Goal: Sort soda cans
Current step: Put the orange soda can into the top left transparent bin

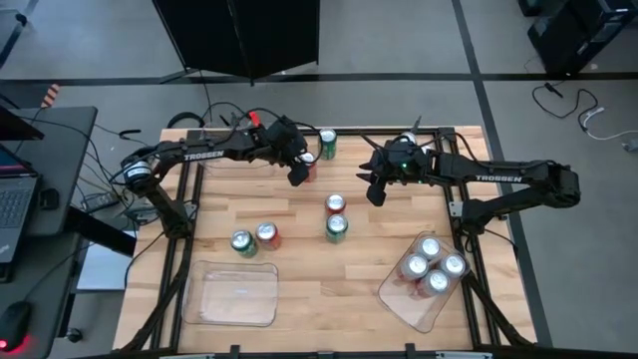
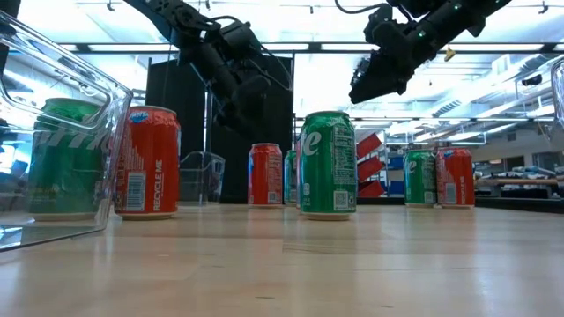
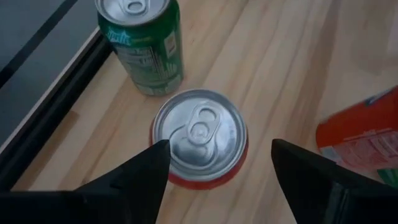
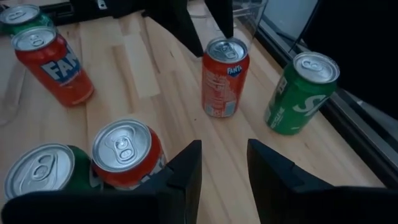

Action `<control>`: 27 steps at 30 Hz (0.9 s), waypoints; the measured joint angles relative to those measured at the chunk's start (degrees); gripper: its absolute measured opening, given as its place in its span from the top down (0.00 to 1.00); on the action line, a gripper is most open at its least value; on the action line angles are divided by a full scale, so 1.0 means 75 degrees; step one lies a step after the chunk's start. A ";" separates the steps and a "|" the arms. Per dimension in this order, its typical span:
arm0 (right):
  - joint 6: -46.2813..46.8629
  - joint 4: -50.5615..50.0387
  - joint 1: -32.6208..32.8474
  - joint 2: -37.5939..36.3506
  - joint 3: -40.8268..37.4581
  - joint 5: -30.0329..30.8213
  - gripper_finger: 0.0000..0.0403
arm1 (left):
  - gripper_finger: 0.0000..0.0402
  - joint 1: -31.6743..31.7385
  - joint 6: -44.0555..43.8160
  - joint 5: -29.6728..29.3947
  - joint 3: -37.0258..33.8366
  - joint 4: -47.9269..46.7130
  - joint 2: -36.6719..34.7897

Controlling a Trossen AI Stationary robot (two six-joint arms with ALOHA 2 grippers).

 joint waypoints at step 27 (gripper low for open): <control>-0.0039 0.0083 0.0093 0.0003 0.0000 -0.0006 0.71 | 0.37 -0.0212 0.0539 -0.0223 0.1712 -0.1812 0.0418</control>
